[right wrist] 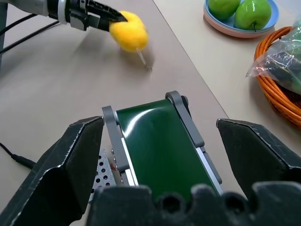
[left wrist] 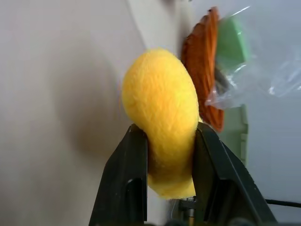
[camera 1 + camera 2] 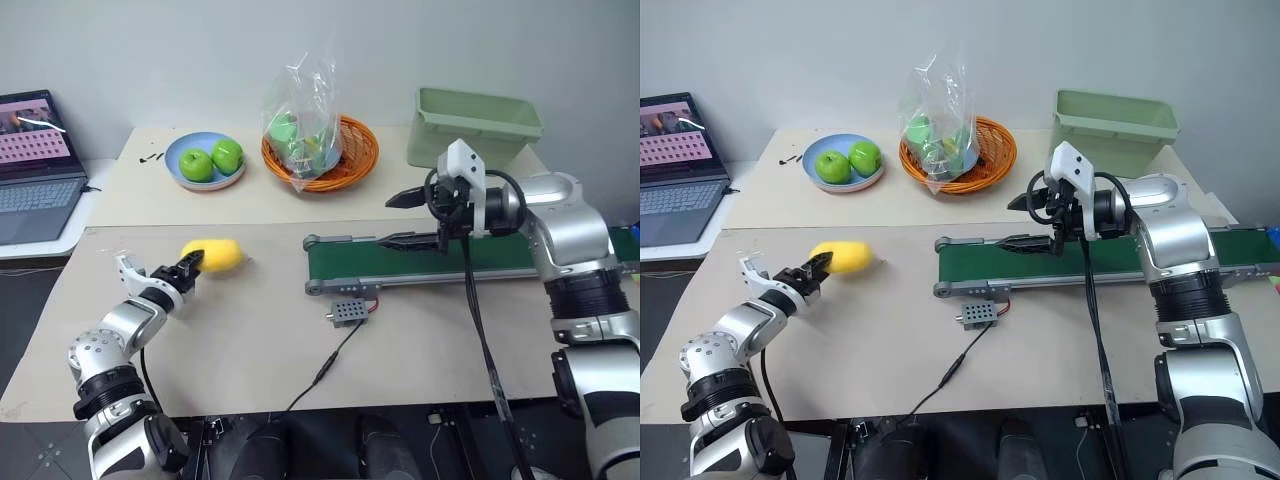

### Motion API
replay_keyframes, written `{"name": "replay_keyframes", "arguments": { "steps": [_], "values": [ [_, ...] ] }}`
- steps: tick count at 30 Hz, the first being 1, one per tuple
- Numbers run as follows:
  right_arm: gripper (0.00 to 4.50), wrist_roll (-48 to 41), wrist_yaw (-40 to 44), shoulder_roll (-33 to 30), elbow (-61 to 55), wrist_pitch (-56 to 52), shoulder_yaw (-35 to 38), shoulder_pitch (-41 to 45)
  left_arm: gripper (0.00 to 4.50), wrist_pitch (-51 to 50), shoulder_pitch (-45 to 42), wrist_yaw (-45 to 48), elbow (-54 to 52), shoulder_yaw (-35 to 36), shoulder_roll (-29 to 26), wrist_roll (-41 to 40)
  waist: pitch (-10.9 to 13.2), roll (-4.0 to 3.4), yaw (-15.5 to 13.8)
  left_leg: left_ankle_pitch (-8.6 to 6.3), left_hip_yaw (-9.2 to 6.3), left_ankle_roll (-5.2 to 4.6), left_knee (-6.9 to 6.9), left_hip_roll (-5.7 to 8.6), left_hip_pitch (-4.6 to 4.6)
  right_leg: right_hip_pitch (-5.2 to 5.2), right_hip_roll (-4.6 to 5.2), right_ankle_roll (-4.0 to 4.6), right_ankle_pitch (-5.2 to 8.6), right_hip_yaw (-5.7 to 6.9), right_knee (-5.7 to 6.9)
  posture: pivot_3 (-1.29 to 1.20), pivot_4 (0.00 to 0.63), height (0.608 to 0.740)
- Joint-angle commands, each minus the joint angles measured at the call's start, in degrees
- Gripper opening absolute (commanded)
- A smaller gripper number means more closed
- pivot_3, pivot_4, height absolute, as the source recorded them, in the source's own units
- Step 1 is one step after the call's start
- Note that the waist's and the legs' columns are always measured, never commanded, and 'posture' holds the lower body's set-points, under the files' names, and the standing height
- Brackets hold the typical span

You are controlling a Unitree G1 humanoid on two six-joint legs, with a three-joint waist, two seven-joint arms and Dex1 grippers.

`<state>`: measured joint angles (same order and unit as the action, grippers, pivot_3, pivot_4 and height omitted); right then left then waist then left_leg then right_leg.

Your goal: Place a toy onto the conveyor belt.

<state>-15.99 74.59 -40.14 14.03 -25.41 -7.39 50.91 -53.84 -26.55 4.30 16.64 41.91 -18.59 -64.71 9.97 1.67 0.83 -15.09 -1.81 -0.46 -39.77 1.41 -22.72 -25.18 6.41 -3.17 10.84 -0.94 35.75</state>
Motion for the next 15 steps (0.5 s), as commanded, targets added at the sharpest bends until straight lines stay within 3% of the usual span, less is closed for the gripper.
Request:
{"name": "replay_keyframes", "arguments": {
  "steps": [1,3,6,7,11,15],
  "values": [
    [4.50,0.04,0.02,-0.06,-0.25,1.26,0.93,2.38,1.28,6.24,-4.46,4.15,-18.08,-8.80,-4.49,6.21,0.05,0.09,-0.12,0.01,-0.02,0.02,0.00,0.00,-0.06,-0.04,0.00,0.01,-0.01,0.02,0.01,0.00,0.150,0.740],
    [4.50,0.22,0.13,0.21,0.15,1.45,0.79,2.75,1.28,11.14,-5.13,6.30,-23.79,-18.43,-9.25,17.02,0.06,0.10,-0.23,0.03,-0.04,0.05,-0.01,0.00,-0.09,-0.05,0.00,0.02,-0.01,0.05,-0.04,0.00,0.150,0.740],
    [4.50,0.35,0.34,0.79,0.94,1.85,0.43,3.35,1.28,20.23,-3.97,13.48,-31.03,-40.53,-22.43,39.57,0.02,0.04,-0.10,0.03,0.10,0.07,0.07,0.06,-0.06,0.00,0.00,0.02,-0.01,0.02,-0.06,0.00,0.150,0.740],
    [4.50,0.55,0.44,0.99,1.43,2.22,0.19,3.60,1.28,24.63,-2.93,14.79,-32.08,-44.94,-25.59,45.88,-0.02,-0.03,-0.06,0.03,0.18,0.06,0.12,0.10,-0.03,0.03,-0.01,0.02,-0.01,0.00,-0.02,0.00,0.150,0.740],
    [4.50,1.25,0.60,1.61,3.03,3.28,-0.11,4.41,1.28,43.55,-1.02,15.61,-30.99,-54.40,-33.25,67.17,-0.04,-0.10,0.22,0.03,0.46,0.03,0.45,0.10,0.09,0.02,-0.04,0.02,-0.01,-0.09,-0.43,0.00,0.150,0.740],
    [4.50,1.20,0.65,1.80,2.75,3.42,-0.04,3.96,1.28,61.80,2.19,10.21,-26.84,-56.95,-37.84,83.77,-0.02,-0.11,0.15,0.16,0.46,0.21,0.83,-0.13,0.06,-0.14,-0.19,0.10,-0.06,0.01,-0.61,0.00,0.150,0.740]
  ]
}}
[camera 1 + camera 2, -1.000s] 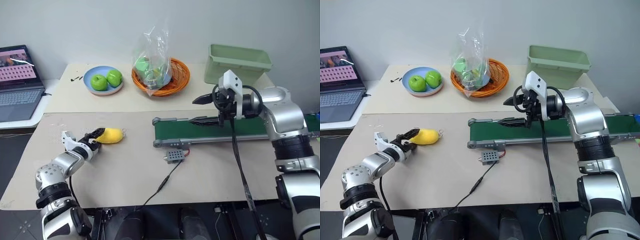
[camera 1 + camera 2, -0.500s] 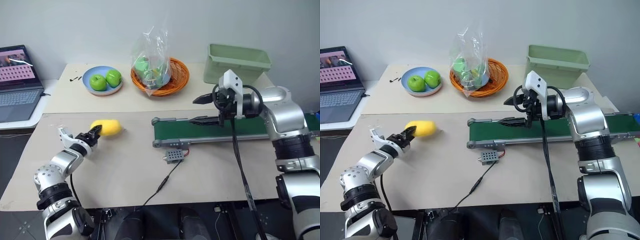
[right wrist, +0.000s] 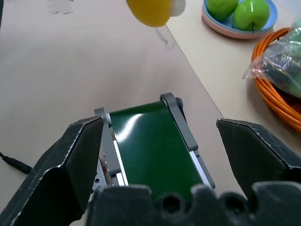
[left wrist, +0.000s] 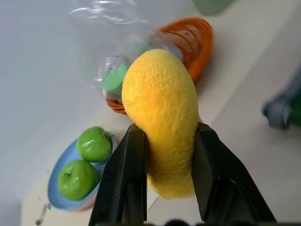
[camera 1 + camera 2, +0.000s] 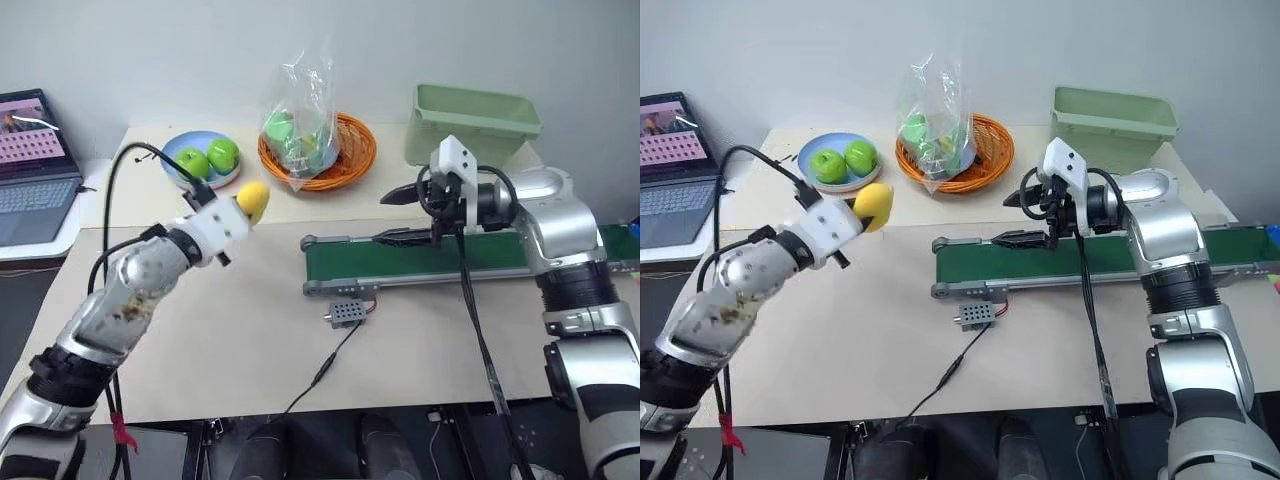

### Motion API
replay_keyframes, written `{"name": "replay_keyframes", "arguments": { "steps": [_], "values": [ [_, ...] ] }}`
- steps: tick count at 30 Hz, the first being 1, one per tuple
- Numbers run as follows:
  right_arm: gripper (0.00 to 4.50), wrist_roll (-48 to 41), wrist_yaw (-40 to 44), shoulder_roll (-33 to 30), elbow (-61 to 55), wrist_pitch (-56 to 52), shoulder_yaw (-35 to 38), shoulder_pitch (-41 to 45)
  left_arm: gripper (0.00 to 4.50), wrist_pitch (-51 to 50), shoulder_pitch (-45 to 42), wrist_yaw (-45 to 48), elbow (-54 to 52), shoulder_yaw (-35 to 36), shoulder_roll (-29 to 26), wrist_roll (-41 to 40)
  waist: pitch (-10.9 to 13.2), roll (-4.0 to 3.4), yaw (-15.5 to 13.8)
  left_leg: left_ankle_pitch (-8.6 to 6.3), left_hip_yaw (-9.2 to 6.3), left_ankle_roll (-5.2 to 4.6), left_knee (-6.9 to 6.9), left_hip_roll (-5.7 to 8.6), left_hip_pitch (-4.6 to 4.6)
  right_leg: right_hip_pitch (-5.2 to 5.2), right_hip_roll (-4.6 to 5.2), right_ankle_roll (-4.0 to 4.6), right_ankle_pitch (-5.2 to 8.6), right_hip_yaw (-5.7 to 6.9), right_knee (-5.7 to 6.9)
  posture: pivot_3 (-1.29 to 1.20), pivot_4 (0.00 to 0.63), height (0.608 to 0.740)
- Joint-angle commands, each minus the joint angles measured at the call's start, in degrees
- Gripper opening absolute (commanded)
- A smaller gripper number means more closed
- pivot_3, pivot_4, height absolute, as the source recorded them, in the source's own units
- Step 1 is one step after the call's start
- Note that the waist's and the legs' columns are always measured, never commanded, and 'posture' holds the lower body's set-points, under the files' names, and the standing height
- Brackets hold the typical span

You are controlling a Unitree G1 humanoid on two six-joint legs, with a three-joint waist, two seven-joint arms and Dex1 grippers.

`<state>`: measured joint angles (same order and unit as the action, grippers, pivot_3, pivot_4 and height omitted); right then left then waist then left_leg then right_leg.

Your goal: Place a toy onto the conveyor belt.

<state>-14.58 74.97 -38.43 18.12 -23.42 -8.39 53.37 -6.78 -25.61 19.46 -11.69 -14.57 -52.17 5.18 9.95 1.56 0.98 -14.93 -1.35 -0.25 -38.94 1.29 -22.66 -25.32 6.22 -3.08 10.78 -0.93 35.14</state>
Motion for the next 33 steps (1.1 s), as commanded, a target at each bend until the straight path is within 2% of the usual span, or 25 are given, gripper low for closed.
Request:
{"name": "replay_keyframes", "arguments": {
  "steps": [1,2,6,11,17,24,33],
  "values": [
    [4.50,-0.27,0.27,0.03,-1.56,1.41,1.01,1.17,1.28,19.94,2.34,-7.57,2.27,-0.98,-6.16,19.17,0.00,0.00,0.07,0.00,0.00,0.00,0.01,-0.06,-0.01,-0.01,-0.04,0.00,0.00,0.02,-0.01,0.00,0.150,0.740],
    [4.50,-0.26,0.26,0.03,-1.61,1.41,1.04,1.00,1.28,23.94,3.14,-9.71,3.28,-1.21,-7.26,23.26,0.00,-0.01,0.11,0.00,0.01,0.00,0.04,-0.08,-0.01,-0.02,-0.05,0.00,0.00,0.02,-0.03,0.00,0.150,0.740],
    [4.50,-0.12,0.18,0.08,-1.43,1.53,1.04,0.93,1.28,32.79,5.13,-15.76,7.29,-0.64,-7.14,31.32,0.01,-0.03,-0.19,-0.03,0.04,-0.06,0.02,-0.06,-0.06,0.01,0.00,0.00,0.00,0.02,-0.02,0.00,0.150,0.740],
    [4.50,-0.30,-0.24,-0.26,-2.31,1.21,1.53,0.45,1.28,38.38,4.70,-19.00,14.72,-2.80,-4.00,38.46,0.01,-0.03,-0.46,-0.04,0.03,-0.09,-0.02,-0.06,-0.11,0.03,0.00,0.00,-0.01,0.13,0.11,0.00,0.150,0.740],
    [4.50,-1.00,-1.52,-1.17,-5.00,-0.10,2.62,-1.71,1.28,43.35,-2.81,-19.58,19.60,-5.39,2.70,42.20,0.01,-0.02,-0.74,-0.04,0.01,-0.12,-0.16,-0.05,-0.21,0.03,0.00,-0.02,-0.02,0.22,0.21,0.00,0.150,0.740],
    [4.50,-2.21,-3.66,-2.10,-9.14,-2.24,4.23,-4.52,1.28,49.43,-15.59,-19.04,30.23,-11.74,12.45,45.43,0.01,-0.02,-0.72,-0.05,0.02,-0.15,-0.25,-0.01,-0.20,0.06,0.00,-0.03,-0.02,0.21,0.27,0.00,0.150,0.740],
    [4.50,-3.78,-5.89,-4.28,-14.91,-5.65,6.78,-8.64,1.28,54.08,-22.89,-22.17,41.29,-18.04,18.05,50.89,0.01,-0.02,-0.13,-0.06,0.02,-0.16,-0.30,0.00,-0.18,0.08,0.00,-0.04,-0.02,0.17,0.32,0.00,0.150,0.740]
  ]
}}
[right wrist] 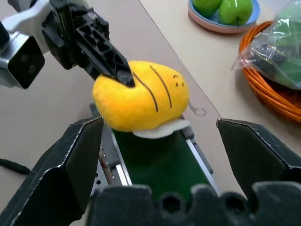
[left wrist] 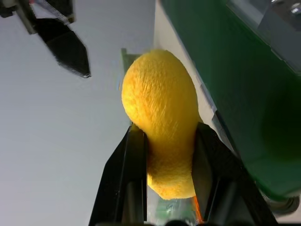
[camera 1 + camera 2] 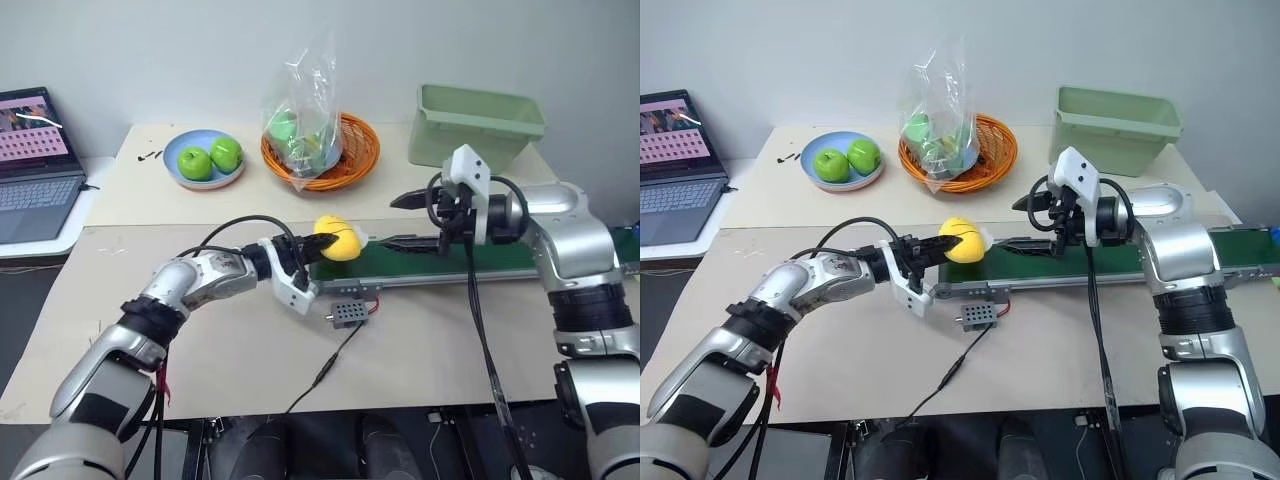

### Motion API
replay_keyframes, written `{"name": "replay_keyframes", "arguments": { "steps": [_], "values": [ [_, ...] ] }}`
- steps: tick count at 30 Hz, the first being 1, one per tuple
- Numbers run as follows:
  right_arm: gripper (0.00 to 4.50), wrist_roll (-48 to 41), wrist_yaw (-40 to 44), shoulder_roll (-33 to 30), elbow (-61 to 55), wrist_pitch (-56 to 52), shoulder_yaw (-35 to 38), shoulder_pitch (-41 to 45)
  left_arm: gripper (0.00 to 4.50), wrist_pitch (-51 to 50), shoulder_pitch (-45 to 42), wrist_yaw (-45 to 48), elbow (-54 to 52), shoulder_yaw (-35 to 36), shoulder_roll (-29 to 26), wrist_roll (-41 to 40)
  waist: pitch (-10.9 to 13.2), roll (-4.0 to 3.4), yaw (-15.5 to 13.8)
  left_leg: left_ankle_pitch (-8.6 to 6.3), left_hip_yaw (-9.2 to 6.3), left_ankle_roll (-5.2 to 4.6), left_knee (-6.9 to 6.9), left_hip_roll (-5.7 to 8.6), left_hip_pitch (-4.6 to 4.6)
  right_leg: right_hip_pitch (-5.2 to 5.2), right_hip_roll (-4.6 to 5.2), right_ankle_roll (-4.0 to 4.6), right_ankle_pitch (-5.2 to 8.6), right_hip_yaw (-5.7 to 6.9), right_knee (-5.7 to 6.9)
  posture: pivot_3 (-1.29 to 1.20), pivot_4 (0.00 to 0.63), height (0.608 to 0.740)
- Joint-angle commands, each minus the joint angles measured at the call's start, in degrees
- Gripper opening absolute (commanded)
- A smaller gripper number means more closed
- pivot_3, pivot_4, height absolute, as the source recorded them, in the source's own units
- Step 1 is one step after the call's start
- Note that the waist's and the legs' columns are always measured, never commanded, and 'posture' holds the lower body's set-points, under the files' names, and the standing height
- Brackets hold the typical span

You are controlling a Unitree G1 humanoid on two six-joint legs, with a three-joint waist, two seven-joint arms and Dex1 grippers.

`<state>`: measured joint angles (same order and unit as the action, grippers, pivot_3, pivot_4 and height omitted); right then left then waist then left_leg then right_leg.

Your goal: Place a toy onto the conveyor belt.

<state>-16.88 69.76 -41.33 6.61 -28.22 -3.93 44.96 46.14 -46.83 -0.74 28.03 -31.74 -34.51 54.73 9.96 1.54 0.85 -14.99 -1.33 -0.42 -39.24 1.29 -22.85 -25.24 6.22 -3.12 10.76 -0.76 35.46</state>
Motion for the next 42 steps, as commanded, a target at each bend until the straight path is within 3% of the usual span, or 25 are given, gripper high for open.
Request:
{"name": "replay_keyframes", "arguments": {
  "steps": [1,14,18,19,24,27,30,33,35,38,42],
  "values": [
    [4.50,-1.55,-0.89,-1.59,-3.72,-1.05,2.45,-0.43,1.28,1.37,-1.83,-2.25,2.12,-1.04,0.34,1.50,0.00,0.00,0.04,0.00,-0.01,0.00,0.00,0.00,0.00,0.00,0.00,0.00,0.00,0.00,0.00,0.00,0.150,0.740],
    [4.50,-1.25,-1.55,-0.83,-2.51,-0.56,1.49,0.42,1.28,3.77,0.55,-1.25,5.44,-0.33,-4.54,-0.71,0.00,0.00,0.00,-0.05,-0.02,-0.08,-0.41,-0.01,-0.02,-0.01,0.00,-0.04,0.02,-0.02,0.30,0.00,0.150,0.740],
    [4.50,-1.02,-1.31,-0.34,-1.91,-0.14,1.17,1.20,2.26,4.29,1.75,2.02,6.86,-0.26,-4.59,-3.44,0.00,0.00,0.01,-0.07,-0.01,-0.12,-0.55,0.00,-0.02,0.05,0.00,-0.04,0.02,-0.04,0.35,0.00,0.150,0.740],
    [4.50,-0.97,-1.25,-0.31,-1.78,-0.09,1.15,1.33,2.76,4.24,1.94,2.39,6.83,-0.11,-4.60,-3.87,0.00,0.00,-0.04,-0.07,-0.02,-0.12,-0.56,-0.01,-0.02,0.04,0.00,-0.04,0.02,-0.04,0.37,0.00,0.150,0.740],
    [4.50,-0.78,-1.01,-0.35,-1.37,0.29,1.02,1.43,4.41,3.50,2.92,4.03,6.53,0.78,-4.68,-6.29,-0.01,-0.01,0.00,-0.07,-0.03,-0.12,-0.59,0.00,0.02,0.09,0.00,-0.04,0.02,-0.04,0.40,0.00,0.150,0.740],
    [4.50,-0.75,-0.90,-0.41,-1.22,0.36,0.98,1.49,4.47,2.26,3.67,5.65,6.66,2.36,-4.57,-9.04,-0.01,-0.01,0.11,-0.07,-0.02,-0.12,-0.59,-0.01,0.04,0.09,0.00,-0.04,0.02,-0.04,0.43,0.00,0.150,0.740],
    [4.50,-0.72,-0.71,-0.58,-1.07,0.34,0.94,1.67,4.47,-0.53,4.52,12.95,8.33,6.37,-3.39,-20.28,-0.01,-0.01,0.16,-0.07,-0.01,-0.12,-0.59,-0.01,0.04,0.08,0.00,-0.04,0.02,-0.05,0.45,0.00,0.150,0.740],
    [4.50,-0.70,-0.03,-1.35,-1.20,0.23,0.95,1.74,4.47,-14.44,8.03,33.98,3.57,12.80,-0.09,-46.52,-0.01,-0.01,0.11,-0.07,-0.04,-0.12,-0.61,-0.02,-0.03,0.02,0.00,-0.04,0.02,-0.05,0.43,0.00,0.150,0.740],
    [4.50,-0.69,0.46,-1.76,-1.17,0.13,0.95,1.85,4.47,-24.08,10.33,43.96,-2.01,15.58,0.24,-57.35,-0.01,-0.01,0.05,-0.07,-0.10,-0.13,-0.65,-0.05,-0.11,-0.02,0.00,-0.04,0.02,-0.03,0.42,0.00,0.150,0.740],
    [4.50,-0.54,1.14,-2.20,-1.09,0.10,0.79,1.97,4.47,-40.60,13.56,51.42,-12.49,19.95,-0.54,-69.94,0.00,-0.01,0.18,-0.09,-0.15,-0.15,-0.66,-0.05,-0.09,-0.01,0.00,-0.04,0.03,-0.04,0.40,0.00,0.150,0.740],
    [4.50,-0.54,1.98,-2.78,-0.93,0.03,0.57,2.37,4.47,-63.22,16.43,54.26,-26.73,26.75,-2.64,-86.33,0.00,-0.01,0.28,-0.09,-0.27,-0.16,-0.67,-0.08,-0.05,0.02,-0.02,-0.05,0.03,-0.05,0.44,0.00,0.150,0.740]
  ]
}}
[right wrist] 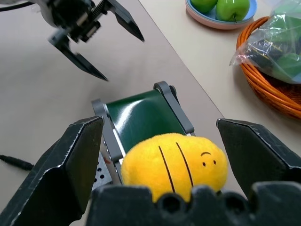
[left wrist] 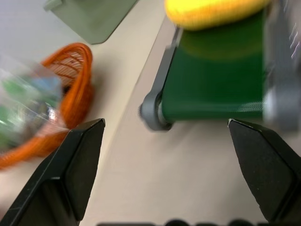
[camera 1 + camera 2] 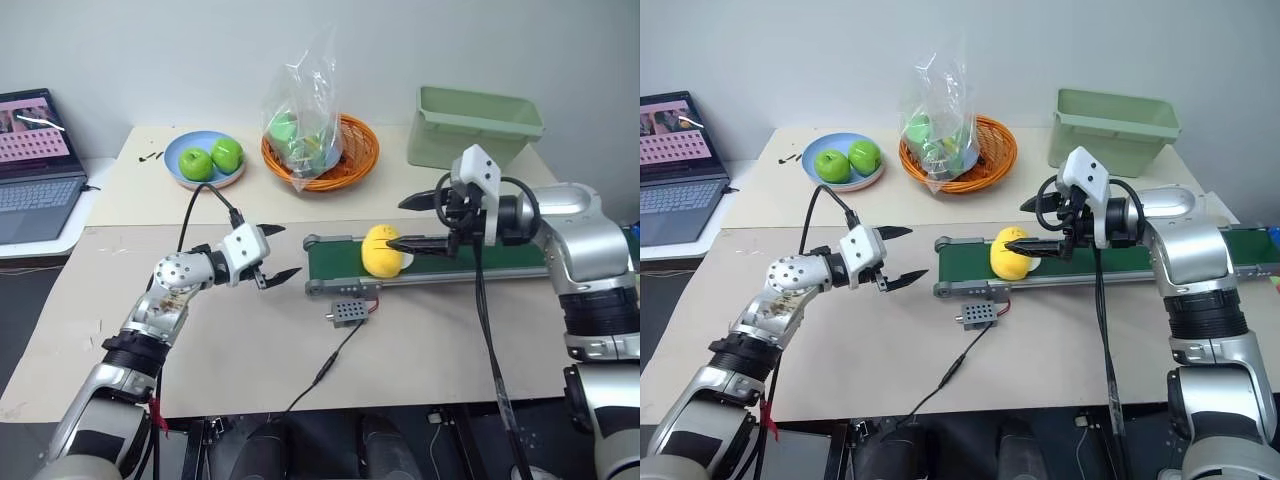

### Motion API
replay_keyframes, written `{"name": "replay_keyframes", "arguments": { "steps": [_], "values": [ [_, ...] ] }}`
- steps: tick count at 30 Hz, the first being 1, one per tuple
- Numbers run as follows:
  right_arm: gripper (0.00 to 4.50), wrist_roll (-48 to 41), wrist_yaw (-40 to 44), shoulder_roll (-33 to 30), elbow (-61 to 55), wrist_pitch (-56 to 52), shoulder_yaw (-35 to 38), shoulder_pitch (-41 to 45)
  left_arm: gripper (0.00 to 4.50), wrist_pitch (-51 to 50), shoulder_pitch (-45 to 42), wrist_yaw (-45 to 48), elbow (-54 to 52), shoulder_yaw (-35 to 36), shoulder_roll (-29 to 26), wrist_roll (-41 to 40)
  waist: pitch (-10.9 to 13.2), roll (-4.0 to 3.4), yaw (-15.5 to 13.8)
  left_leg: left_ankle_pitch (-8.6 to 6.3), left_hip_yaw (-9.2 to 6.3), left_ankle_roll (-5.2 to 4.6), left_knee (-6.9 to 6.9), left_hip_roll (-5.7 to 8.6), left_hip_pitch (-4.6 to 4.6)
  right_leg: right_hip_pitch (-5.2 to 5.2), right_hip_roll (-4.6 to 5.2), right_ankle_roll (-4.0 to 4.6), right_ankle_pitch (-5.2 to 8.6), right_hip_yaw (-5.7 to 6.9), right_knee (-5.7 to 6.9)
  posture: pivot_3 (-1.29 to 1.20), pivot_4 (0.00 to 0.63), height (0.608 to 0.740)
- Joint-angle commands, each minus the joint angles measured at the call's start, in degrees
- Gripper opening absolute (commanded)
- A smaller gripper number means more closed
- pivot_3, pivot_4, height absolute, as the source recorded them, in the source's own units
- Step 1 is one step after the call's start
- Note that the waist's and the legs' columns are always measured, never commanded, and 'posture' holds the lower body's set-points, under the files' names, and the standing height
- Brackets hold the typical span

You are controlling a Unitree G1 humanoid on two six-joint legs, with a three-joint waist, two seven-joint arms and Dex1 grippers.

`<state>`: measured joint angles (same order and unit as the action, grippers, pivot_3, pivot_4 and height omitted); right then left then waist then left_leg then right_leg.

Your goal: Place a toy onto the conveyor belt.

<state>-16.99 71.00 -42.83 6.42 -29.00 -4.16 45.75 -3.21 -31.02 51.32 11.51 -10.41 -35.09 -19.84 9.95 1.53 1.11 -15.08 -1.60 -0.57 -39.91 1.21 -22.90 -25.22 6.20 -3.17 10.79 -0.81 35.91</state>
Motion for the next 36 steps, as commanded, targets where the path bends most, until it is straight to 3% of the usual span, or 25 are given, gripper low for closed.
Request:
{"name": "replay_keyframes", "arguments": {
  "steps": [1,6,20,26,36],
  "values": [
    [4.50,-0.44,0.96,-1.42,-0.70,0.79,0.75,1.67,4.47,-17.47,1.23,2.58,-12.83,6.70,-2.63,-14.39,0.00,0.00,0.04,0.00,-0.03,0.00,0.00,-0.01,0.03,0.02,0.00,0.00,0.00,-0.01,0.01,0.00,0.150,0.740],
    [4.50,-0.96,3.14,-2.87,-0.72,0.49,1.01,2.39,4.47,-34.10,4.68,1.46,-22.43,14.53,-5.96,-28.15,0.00,0.00,0.41,0.00,-0.12,0.00,0.02,-0.04,0.10,0.04,-0.04,0.00,0.00,-0.09,0.00,0.00,0.150,0.740],
    [4.50,-6.14,3.73,-4.38,-3.63,-1.70,4.40,0.35,4.47,-41.58,8.93,-3.84,-27.57,24.97,-8.94,-31.59,0.00,0.00,-0.09,0.00,-0.02,0.02,0.07,-0.03,0.20,0.10,-0.04,0.00,0.00,-0.12,-0.10,0.00,0.150,0.740],
    [4.50,-8.34,2.70,-2.63,-4.50,-2.65,4.60,0.10,4.47,-43.46,7.15,-7.67,-30.98,24.17,-6.53,-33.36,0.01,0.00,-0.36,0.00,0.00,0.02,0.06,-0.02,0.25,0.16,-0.03,0.01,0.00,-0.12,-0.13,0.00,0.150,0.740],
    [4.50,-8.57,1.46,-0.30,-2.94,-3.19,3.84,1.54,4.47,-46.29,4.69,-8.79,-33.10,23.95,-7.61,-35.25,0.01,0.00,-0.21,0.00,0.02,0.03,0.07,-0.02,0.26,0.15,-0.03,0.01,0.00,-0.15,-0.12,0.00,0.150,0.740]
  ]
}}
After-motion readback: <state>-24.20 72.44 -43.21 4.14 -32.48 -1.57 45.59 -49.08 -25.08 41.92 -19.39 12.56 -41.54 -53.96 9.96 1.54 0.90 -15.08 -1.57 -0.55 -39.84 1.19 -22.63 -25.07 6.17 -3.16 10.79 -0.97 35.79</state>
